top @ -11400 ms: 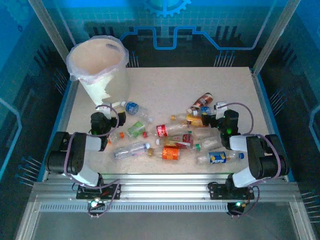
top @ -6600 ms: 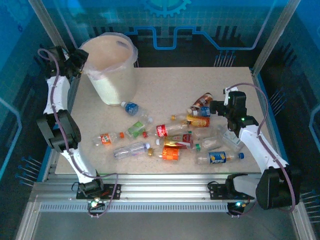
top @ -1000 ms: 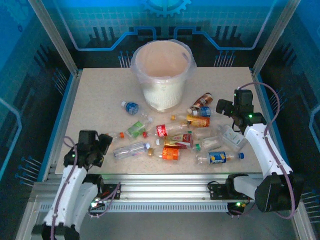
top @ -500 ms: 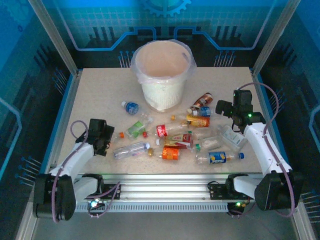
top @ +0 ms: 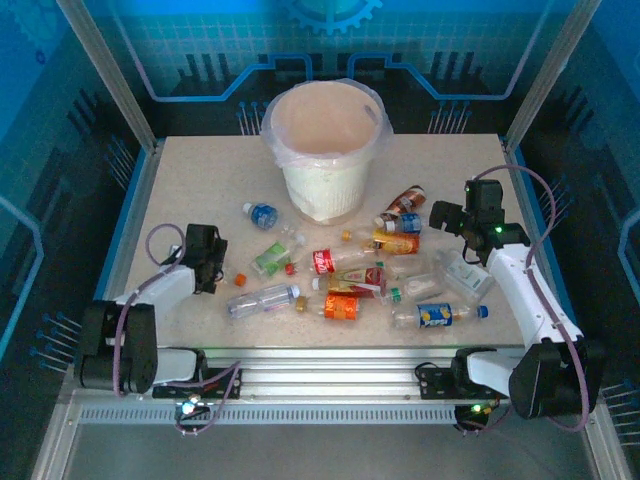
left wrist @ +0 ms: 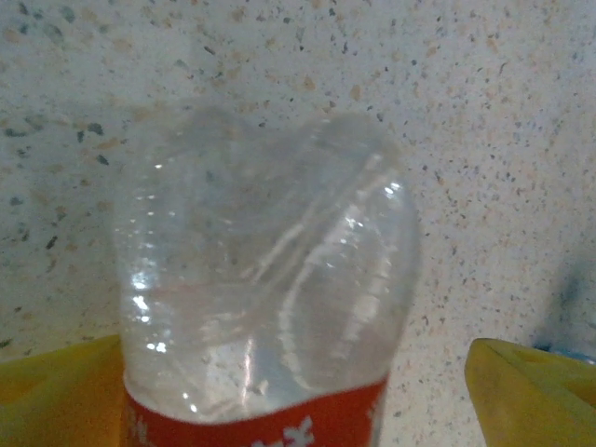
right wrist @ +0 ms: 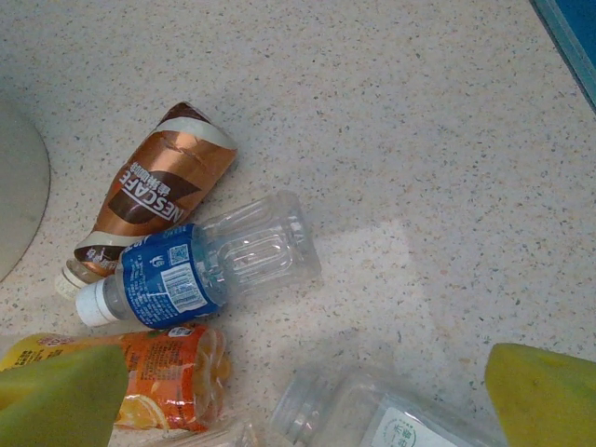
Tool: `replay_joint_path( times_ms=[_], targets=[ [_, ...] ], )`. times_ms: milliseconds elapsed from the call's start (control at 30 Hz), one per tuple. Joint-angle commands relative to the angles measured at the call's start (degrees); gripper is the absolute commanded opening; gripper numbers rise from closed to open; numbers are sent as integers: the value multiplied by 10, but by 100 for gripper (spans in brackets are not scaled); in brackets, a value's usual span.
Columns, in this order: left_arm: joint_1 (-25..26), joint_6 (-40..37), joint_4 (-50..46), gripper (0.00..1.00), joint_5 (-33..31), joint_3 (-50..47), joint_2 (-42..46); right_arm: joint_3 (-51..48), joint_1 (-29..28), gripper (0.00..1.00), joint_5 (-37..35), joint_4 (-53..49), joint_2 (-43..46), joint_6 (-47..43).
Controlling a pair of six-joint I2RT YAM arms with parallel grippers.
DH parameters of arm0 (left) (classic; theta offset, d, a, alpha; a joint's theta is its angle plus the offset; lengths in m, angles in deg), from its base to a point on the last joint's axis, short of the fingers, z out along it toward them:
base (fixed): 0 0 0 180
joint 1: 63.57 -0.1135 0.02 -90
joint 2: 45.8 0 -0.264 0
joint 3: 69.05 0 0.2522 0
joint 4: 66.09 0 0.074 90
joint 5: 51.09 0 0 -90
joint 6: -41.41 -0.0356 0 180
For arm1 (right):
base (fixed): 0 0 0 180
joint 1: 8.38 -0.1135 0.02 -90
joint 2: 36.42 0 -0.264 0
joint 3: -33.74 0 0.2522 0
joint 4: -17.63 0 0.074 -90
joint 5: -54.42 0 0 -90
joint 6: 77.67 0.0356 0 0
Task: Put the plastic bottles in the bin
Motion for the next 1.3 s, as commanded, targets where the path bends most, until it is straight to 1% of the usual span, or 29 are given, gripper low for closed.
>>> replay_joint_path(
  times_ms=[0, 100, 333, 533, 767, 900, 1033, 1133, 1267],
  targets=[
    [2, 18, 30, 85, -12, 14, -28, 9, 9, 100, 7, -4, -5, 4],
    [3, 20, 36, 79, -7, 17, -47, 11, 8, 100, 5, -7, -5, 7],
    [2, 17, 56, 53, -6, 27, -70, 15, 9, 100, 10, -4, -12, 17],
    [-8, -18, 62, 43, -17, 67, -70, 34, 8, 100, 32, -21, -16, 16],
    [-33, -110, 47, 36, -34, 139, -39, 50, 9, 100, 31, -37, -12, 24],
    [-36, -194, 26, 36, -48, 191, -10, 53, 9, 100, 35, -41, -11, 31],
    [-35, -271, 12, 36, -28, 245, 12, 58, 9, 100, 35, -45, -16, 42],
    [-33, -308, 6, 36, 1, 284, 24, 61, 9, 100, 40, -43, -20, 50],
    [-15, -351, 4, 36, 18, 335, 37, 64, 9, 100, 47, -43, -26, 59]
  ],
)
